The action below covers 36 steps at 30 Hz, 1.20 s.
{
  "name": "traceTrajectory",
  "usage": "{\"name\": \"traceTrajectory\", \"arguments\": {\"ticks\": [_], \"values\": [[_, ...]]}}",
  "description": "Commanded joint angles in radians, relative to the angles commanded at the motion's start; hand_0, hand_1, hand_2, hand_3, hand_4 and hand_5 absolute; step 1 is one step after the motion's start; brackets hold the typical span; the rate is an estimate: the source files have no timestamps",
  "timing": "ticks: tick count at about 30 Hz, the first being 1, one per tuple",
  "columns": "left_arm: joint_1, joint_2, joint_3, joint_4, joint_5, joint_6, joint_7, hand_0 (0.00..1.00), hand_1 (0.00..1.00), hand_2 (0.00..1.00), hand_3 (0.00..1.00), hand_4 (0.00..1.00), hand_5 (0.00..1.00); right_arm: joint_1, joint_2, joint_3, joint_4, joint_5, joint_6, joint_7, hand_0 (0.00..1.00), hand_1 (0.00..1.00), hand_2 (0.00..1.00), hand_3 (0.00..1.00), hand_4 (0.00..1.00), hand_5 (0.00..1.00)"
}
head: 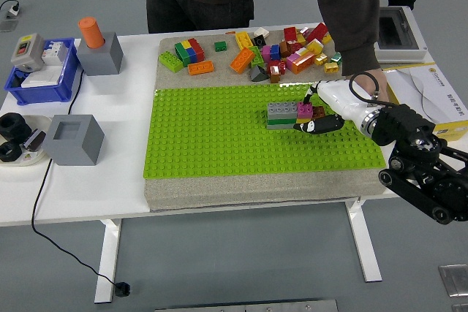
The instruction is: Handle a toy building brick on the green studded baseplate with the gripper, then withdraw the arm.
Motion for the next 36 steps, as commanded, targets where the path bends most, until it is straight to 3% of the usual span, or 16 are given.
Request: {"name": "traceTrajectory", "arguments": {"ticks": [36], "values": [[-0.004, 0.002, -0.002, 0.000, 0.004, 0.002, -0.003, 0.789, 0.799, 0.753, 0.438, 0.998, 0.872, -0.004, 0.014, -0.005, -0.036, 0.006, -0.010, 0.012, 0.799, 0.804, 0.852, 0.631, 0.874, 0.610]]}}
